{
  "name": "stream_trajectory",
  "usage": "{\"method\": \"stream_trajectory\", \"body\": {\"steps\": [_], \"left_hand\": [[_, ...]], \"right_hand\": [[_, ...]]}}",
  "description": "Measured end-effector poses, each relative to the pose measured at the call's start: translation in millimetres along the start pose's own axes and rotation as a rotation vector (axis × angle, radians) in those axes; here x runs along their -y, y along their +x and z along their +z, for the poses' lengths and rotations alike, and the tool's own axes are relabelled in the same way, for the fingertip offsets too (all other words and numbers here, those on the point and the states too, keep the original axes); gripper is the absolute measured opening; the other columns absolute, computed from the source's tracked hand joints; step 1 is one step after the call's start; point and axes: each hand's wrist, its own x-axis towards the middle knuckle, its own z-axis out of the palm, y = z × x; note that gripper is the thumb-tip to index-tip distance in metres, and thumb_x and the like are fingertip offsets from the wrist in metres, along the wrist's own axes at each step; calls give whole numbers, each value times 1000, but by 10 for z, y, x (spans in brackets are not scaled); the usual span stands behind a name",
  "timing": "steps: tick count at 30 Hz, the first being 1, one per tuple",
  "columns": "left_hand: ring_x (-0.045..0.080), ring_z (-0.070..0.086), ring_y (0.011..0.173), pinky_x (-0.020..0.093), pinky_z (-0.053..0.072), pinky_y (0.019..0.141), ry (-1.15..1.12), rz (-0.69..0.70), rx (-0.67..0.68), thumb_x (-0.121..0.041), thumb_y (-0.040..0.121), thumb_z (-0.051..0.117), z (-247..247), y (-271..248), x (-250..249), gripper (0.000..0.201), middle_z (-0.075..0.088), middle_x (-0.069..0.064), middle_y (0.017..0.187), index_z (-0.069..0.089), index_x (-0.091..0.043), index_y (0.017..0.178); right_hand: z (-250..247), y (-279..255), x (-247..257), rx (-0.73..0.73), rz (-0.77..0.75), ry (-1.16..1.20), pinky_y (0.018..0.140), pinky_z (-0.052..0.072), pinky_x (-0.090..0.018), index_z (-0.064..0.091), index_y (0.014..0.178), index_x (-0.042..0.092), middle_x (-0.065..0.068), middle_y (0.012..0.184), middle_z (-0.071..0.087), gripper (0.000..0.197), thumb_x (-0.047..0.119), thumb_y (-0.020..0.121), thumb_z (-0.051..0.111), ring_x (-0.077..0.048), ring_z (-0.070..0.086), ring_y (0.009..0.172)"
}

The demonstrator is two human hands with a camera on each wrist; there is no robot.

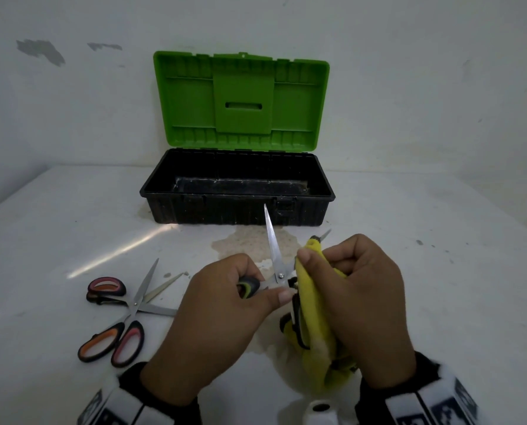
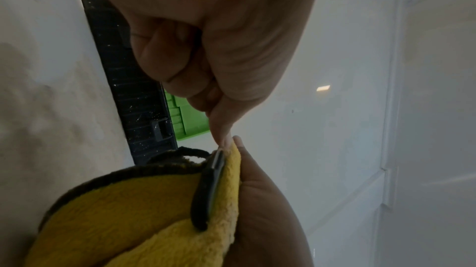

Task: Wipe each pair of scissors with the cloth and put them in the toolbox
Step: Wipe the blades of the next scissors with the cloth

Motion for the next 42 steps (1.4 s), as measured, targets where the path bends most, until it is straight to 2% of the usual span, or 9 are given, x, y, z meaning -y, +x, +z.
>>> {"method": "stream_trajectory", "body": {"steps": [6,10,17,20,25,30,35,39,42], "left_hand": [[3,44,53,16,34,51,20,21,17,-46,70,79,-34,65,9,30,50,-12,56,58,-25,67],[1,43,51,13,32,48,7,78,2,-48,70,79,-27,84,4,32,47,-14,54,58,-24,67],[2,42,48,13,33,46,-32,106,-22,-45,70,81,-53,136,37,34,48,-13,51,56,-23,66],[2,41,49,19,35,51,-19,104,-28,-46,70,80,-24,108,57,33,48,-11,54,58,-22,68],[1,41,47,13,35,46,-30,97,-28,-45,70,81,-90,87,76,34,47,-15,49,57,-22,66],[1,41,48,14,32,48,-24,96,-25,-46,70,80,-91,73,72,33,45,-16,50,57,-23,65],[-2,44,49,10,35,47,-10,95,-16,-43,70,81,-120,86,64,34,46,-18,48,55,-23,63],[-1,43,48,14,31,48,-10,97,-17,-44,71,81,-94,77,51,33,45,-17,48,55,-25,64],[-1,43,47,12,31,46,-14,92,-15,-44,70,81,-109,90,53,33,46,-18,47,55,-25,63]], "right_hand": [[18,-29,45,83,-6,0,54,43,-10,57,68,25,9,59,58,28,39,75,80,0,58,63],[-27,118,21,-16,2,23,53,44,-10,58,69,23,7,61,60,29,42,76,80,-2,59,60],[53,86,57,24,-11,63,49,44,-13,59,71,19,3,60,63,31,42,75,80,-7,59,55],[26,155,32,-53,37,120,49,45,-11,60,73,19,1,64,66,31,43,75,80,-8,61,56],[78,39,83,81,-19,79,48,43,-13,58,70,19,2,59,62,31,39,76,81,-6,56,52],[43,137,47,5,46,160,49,46,-12,61,73,17,1,58,65,30,40,76,80,-4,60,51],[98,26,53,121,33,130,49,46,-14,60,72,18,3,57,63,31,40,77,80,-5,57,51],[57,162,30,24,104,221,49,48,-15,60,71,18,5,55,63,31,40,76,80,-5,59,51],[74,131,29,51,86,213,49,48,-15,60,72,17,5,57,63,30,40,78,79,-5,60,51]]}}
